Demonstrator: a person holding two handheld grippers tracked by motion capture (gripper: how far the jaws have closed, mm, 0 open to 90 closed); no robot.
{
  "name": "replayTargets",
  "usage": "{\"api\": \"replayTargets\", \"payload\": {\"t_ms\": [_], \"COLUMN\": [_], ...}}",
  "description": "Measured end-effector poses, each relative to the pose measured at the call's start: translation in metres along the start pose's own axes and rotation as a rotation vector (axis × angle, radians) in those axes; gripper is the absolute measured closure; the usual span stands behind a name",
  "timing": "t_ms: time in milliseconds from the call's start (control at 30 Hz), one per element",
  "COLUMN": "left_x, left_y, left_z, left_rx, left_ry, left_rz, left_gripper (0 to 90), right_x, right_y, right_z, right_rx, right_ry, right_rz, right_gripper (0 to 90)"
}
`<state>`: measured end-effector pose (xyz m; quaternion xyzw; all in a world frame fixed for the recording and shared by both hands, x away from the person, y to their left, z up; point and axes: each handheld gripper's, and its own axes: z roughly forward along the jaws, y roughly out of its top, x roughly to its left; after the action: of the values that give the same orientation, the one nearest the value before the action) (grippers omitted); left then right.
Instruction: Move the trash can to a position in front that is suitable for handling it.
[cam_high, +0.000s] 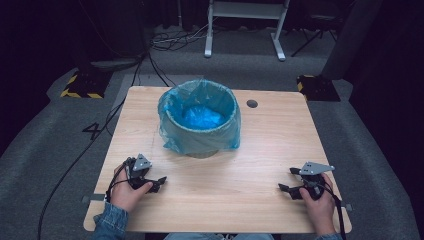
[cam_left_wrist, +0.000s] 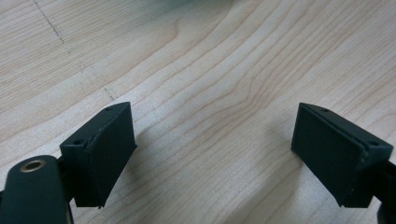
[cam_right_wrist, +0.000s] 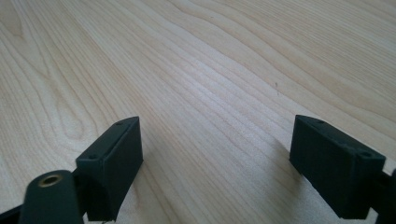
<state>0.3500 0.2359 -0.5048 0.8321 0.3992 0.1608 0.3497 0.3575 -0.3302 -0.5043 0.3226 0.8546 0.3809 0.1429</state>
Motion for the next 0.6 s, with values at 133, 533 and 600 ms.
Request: {"api": "replayTargets", "payload": {"t_ms": [133,533,600], "left_x": [0.000,0.004,0.005], "left_y": [0.000,0.000,0.004], "left_z": [0.000,-0.006,-0.010], "left_rx": [-0.002,-0.034,-0.046], "left_ry": [0.001,-0.043,-0.031], "left_rz": [0.002,-0.051,-0.051], "left_gripper": [13.4,23.6,21.8], "right_x": [0.000,0.000,0.000], "right_y": [0.000,0.000,0.000], "right_z": [0.000,0.000,0.000], "right_rx": [0.000,0.001,0.000], "right_ry": [-0.001,0.001,0.000], "right_rz": [0.000,-0.001,-0.003], "right_gripper": [17.1,17.1,17.2]}}
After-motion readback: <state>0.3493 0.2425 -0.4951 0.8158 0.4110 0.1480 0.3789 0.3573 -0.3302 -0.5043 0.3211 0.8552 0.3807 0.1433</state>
